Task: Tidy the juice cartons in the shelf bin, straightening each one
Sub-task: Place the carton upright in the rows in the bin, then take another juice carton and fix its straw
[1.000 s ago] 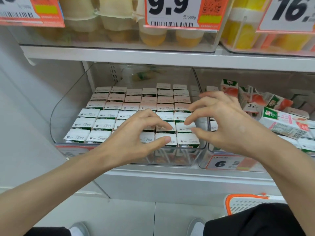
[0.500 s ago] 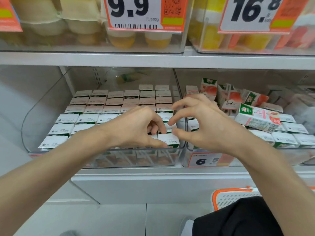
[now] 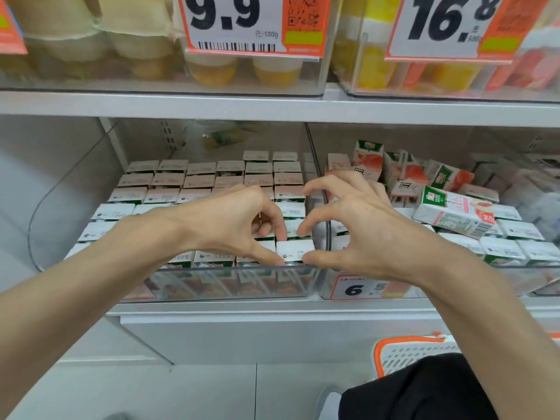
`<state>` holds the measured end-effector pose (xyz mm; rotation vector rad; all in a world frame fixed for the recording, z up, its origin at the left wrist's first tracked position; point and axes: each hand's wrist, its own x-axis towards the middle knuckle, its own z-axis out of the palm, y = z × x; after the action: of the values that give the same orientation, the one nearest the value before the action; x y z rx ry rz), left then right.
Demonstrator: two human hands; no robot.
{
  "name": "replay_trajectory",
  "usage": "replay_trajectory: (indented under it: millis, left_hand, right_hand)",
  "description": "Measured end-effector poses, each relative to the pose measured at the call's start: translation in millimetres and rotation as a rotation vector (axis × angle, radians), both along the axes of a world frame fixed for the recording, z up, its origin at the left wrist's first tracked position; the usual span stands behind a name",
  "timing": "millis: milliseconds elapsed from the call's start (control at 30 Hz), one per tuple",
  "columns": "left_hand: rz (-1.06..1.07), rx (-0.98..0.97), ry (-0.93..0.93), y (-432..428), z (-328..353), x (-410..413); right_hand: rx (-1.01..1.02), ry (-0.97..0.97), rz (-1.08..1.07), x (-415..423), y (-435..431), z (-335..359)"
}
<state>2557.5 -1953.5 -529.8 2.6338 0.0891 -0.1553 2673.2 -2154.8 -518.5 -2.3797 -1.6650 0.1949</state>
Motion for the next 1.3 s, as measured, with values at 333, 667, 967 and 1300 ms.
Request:
replay_trajectory:
  millis: [333, 667, 967, 1300]
  left_hand:
    - [0.045, -0.058, -0.075, -2.0, -3.6, -3.0]
    - [0.132, -0.369, -0.394, 4.7, 19.2, -27.2]
    - [0.241, -0.406, -0.349, -0.3, -0.5, -83.9]
    - [0.458, -0.771, -0.444, 14.9, -6.0, -113.5]
  right_hand:
    - [-0.035, -0.030, -0.005, -0.8, 3.5, 1.8]
    - [0.315, 0.170, 0.024, 10.0, 1.9, 2.9]
    - [0.604, 0.530, -0.017, -20.3, 26.6, 3.0]
    - [0.669, 0.869, -0.124, -68.9, 62.3, -6.4]
